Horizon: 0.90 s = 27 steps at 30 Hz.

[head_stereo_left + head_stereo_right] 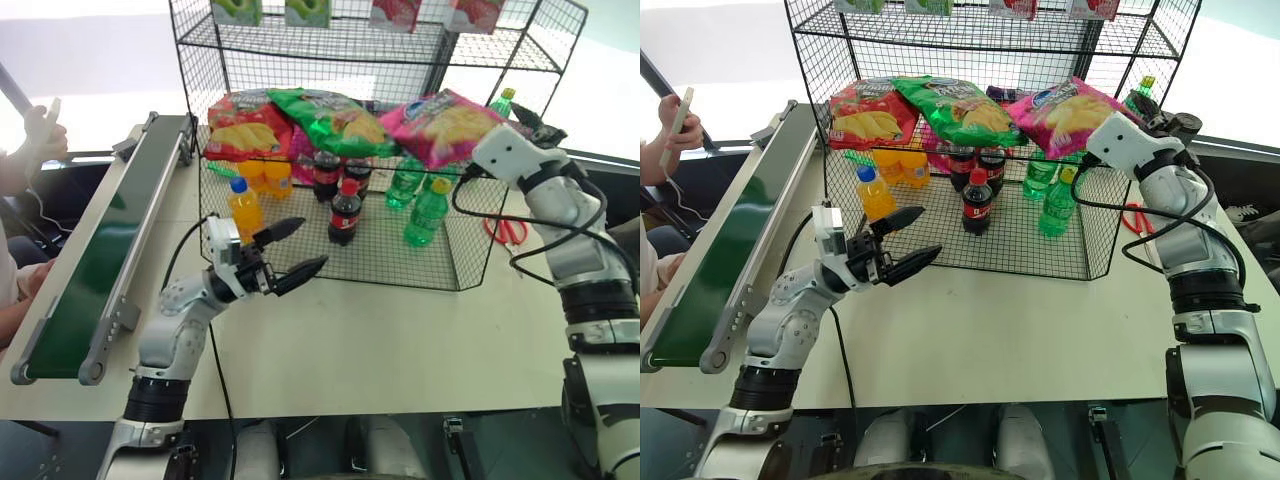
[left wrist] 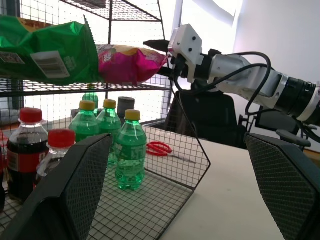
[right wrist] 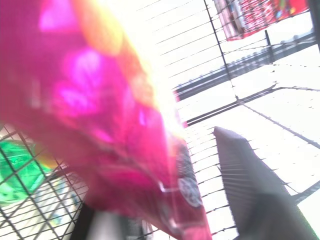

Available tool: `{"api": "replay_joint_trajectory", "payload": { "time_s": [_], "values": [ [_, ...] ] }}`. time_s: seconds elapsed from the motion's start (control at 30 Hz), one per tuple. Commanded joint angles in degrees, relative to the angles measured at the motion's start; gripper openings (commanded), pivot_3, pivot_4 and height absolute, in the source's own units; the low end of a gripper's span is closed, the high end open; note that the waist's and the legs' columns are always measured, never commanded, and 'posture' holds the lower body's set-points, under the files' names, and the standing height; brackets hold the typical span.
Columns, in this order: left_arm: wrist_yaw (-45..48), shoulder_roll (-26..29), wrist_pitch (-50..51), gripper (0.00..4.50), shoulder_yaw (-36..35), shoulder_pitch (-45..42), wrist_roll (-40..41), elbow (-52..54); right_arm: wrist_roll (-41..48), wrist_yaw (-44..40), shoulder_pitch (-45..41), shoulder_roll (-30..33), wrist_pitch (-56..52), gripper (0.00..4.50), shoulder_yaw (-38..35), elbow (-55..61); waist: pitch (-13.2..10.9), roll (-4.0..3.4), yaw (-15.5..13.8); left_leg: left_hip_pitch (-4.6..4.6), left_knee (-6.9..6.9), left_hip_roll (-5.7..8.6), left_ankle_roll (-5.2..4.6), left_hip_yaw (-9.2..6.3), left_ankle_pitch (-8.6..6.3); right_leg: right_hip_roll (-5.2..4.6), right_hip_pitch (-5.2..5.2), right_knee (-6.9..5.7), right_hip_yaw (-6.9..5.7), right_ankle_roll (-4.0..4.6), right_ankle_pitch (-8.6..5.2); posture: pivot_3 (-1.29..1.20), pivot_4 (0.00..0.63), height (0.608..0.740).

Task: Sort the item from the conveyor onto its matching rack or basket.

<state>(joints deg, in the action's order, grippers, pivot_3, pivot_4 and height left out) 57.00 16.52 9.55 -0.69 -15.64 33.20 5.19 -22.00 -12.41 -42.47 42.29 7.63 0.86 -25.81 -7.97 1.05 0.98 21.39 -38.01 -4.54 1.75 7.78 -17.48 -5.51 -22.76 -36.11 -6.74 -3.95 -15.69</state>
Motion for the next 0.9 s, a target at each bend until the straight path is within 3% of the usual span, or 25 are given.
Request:
{"api": "replay_joint_trajectory", "payload": {
  "time_s": [0.03,0.5,0.77,0.87,0.9],
  "values": [
    [-0.26,-0.29,-1.24,4.5,0.79,0.19,-0.52,1.89,5.55,-6.23,-2.04,0.63,-4.95,4.35,-2.75,4.12,0.0,0.0,-0.03,0.0,0.0,0.0,0.0,-0.01,0.0,0.0,0.0,0.0,0.0,0.0,0.0,0.0,0.15,0.726],
    [-1.01,-0.16,-1.51,4.5,1.65,0.24,-2.06,1.72,19.87,-23.27,-0.26,2.86,-20.59,4.43,-6.62,16.78,0.0,-0.01,-0.18,0.01,0.0,0.0,-0.05,-0.05,-0.03,-0.02,-0.01,0.0,-0.02,0.01,0.01,0.0,0.15,0.726],
    [-1.09,-0.11,-1.81,4.5,2.37,0.43,-2.79,2.16,21.87,-24.34,0.07,2.12,-15.65,4.43,-6.64,17.18,0.0,-0.01,-0.15,0.01,0.0,0.0,-0.13,-0.05,-0.07,-0.02,-0.01,0.0,-0.03,0.01,0.01,0.0,0.15,0.726],
    [-1.19,-0.08,-1.56,4.5,2.29,0.64,-2.74,2.44,21.86,-24.41,0.48,2.11,-13.17,3.75,-6.27,16.52,0.0,-0.01,-0.15,0.01,0.0,0.0,-0.09,-0.05,-0.05,-0.02,-0.01,0.0,-0.03,0.01,0.01,0.0,0.15,0.726],
    [-1.23,-0.05,-1.48,4.5,2.27,0.68,-2.73,2.54,22.04,-24.58,0.61,2.05,-12.57,3.28,-6.24,16.46,0.0,-0.01,-0.15,0.01,0.0,0.0,-0.09,-0.04,-0.05,-0.02,-0.01,0.0,-0.03,0.01,0.01,0.0,0.15,0.726]
  ]
}}
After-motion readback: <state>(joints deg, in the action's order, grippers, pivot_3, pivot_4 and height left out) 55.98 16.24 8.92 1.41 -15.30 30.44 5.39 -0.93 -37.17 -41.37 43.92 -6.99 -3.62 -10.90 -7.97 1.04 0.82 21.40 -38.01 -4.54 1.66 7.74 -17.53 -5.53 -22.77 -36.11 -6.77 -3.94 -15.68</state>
